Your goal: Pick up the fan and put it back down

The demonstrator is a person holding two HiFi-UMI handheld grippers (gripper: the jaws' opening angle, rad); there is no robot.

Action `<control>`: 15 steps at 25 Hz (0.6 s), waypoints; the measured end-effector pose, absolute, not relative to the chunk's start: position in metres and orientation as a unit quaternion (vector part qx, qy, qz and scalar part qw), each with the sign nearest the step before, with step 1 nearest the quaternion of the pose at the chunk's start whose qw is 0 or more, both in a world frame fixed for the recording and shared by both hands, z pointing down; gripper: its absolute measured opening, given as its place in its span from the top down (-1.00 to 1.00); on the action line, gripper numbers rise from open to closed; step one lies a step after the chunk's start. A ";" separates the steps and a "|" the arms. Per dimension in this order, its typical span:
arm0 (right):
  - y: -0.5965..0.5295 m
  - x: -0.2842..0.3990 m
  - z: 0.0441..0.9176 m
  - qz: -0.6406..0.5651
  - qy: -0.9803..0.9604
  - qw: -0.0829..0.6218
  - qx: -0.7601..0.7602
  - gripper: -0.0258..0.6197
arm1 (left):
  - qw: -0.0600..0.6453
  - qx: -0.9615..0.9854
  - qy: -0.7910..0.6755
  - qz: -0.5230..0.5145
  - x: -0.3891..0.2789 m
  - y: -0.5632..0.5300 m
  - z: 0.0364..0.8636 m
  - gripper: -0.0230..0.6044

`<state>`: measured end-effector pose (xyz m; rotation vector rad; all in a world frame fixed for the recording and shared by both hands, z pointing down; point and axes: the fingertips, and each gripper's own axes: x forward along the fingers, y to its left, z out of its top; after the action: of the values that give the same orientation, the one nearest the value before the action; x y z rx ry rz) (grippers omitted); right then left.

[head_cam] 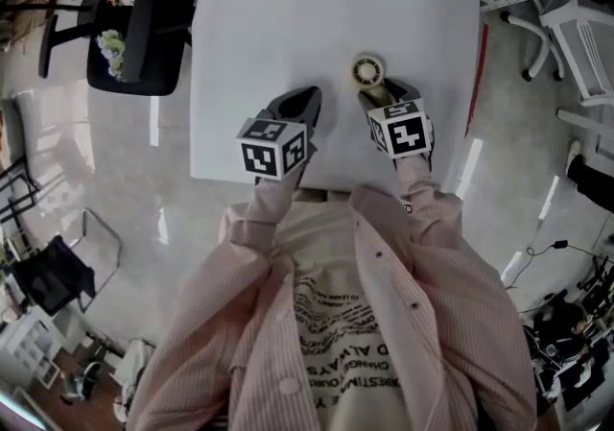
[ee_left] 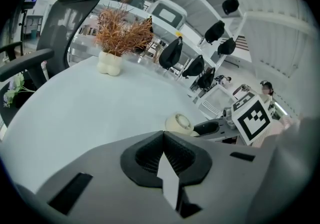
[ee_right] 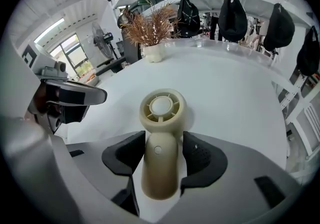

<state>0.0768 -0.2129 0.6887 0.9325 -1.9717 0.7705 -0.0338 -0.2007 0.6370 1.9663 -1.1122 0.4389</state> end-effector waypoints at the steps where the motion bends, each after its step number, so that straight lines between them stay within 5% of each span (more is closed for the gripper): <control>1: -0.214 0.078 0.689 0.300 -0.778 0.408 0.372 0.22 | 0.409 0.780 -0.440 0.175 -0.034 -0.201 0.638 0.92; 15: -0.212 0.074 0.690 0.272 -0.768 0.433 0.385 0.35 | 0.416 0.783 -0.425 0.183 -0.034 -0.195 0.645 0.92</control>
<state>0.0742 -0.2116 0.6900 0.9590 -1.9146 0.6778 -0.0337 -0.1954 0.6447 1.9653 -1.0670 0.4588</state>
